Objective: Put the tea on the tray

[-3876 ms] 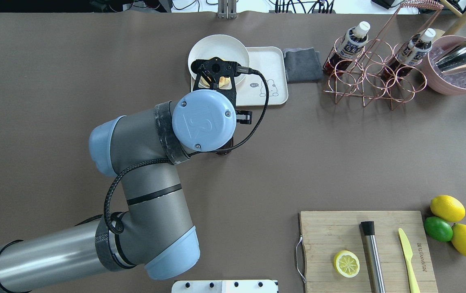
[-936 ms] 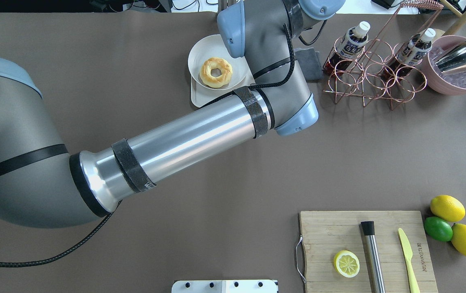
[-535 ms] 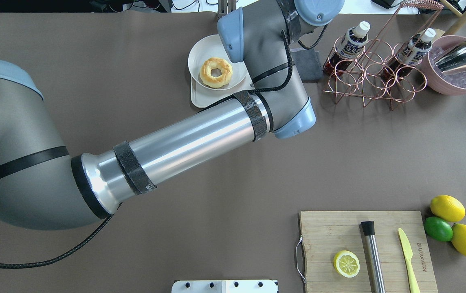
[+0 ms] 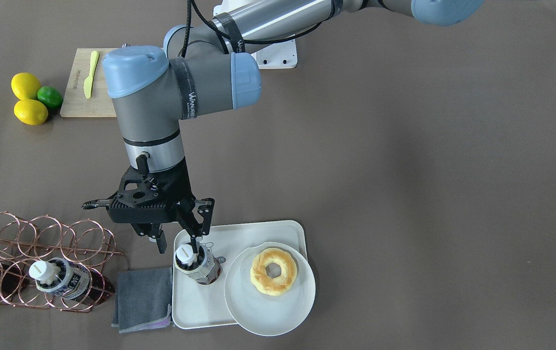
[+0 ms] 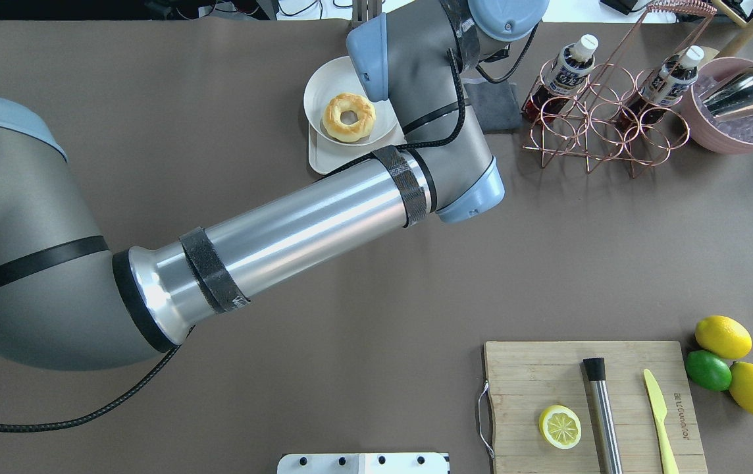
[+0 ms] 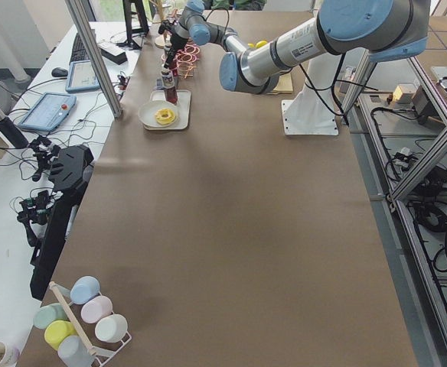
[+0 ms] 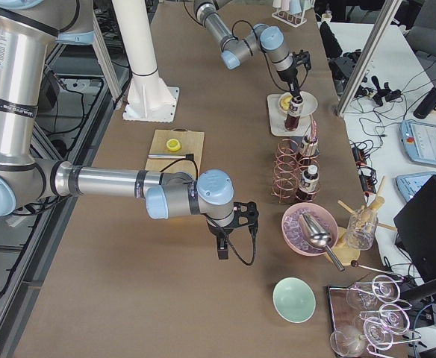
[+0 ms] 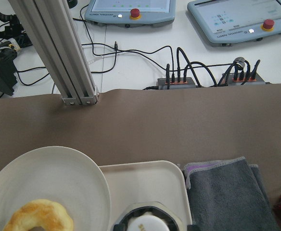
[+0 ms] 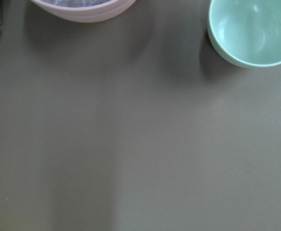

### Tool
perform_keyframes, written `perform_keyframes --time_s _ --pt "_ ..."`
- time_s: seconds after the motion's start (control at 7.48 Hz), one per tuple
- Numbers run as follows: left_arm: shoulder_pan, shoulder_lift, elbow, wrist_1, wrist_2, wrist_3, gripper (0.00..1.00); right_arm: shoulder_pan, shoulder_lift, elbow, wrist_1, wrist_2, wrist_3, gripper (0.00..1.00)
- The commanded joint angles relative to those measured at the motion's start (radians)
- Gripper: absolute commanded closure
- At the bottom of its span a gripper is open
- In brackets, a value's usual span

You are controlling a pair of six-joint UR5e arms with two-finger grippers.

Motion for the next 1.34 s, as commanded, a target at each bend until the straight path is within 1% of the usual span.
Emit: perform_keyframes --time_s 0.0,0.13,0.27,0.4,0.53,0.67,0.8,0.94,1.07,1.2 --pt "-0.058 0.002 -0.037 -0.017 -0.113 0.009 0.03 0.001 0.001 0.008 0.002 0.002 -0.006 0.00" --pt "-0.116 0.031 -0.119 -0.016 -0.239 -0.006 0.03 0.001 0.001 0.007 0.000 0.002 -0.003 0.00" --pt "-0.144 0.136 -0.272 -0.008 -0.298 -0.019 0.03 0.001 0.008 -0.001 0.000 0.002 -0.003 0.00" --pt "-0.185 0.248 -0.439 0.051 -0.400 -0.011 0.02 0.001 0.010 -0.001 0.000 -0.001 -0.006 0.00" --pt "-0.230 0.342 -0.597 0.167 -0.533 0.001 0.02 0.003 0.010 -0.001 0.002 -0.001 -0.006 0.00" --pt "-0.250 0.493 -0.792 0.235 -0.563 0.074 0.02 0.004 0.001 -0.001 0.002 -0.002 -0.009 0.00" --pt "-0.267 0.671 -0.982 0.312 -0.565 0.193 0.02 0.006 -0.003 -0.001 0.000 -0.005 -0.008 0.00" --pt "-0.306 0.826 -1.148 0.390 -0.568 0.371 0.01 0.011 -0.006 -0.003 0.000 -0.007 -0.008 0.00" --pt "-0.328 0.937 -1.250 0.477 -0.567 0.500 0.01 0.017 -0.009 -0.001 0.000 -0.006 -0.008 0.00" --pt "-0.374 1.031 -1.292 0.503 -0.567 0.605 0.01 0.020 -0.009 -0.001 0.000 -0.002 -0.008 0.00"
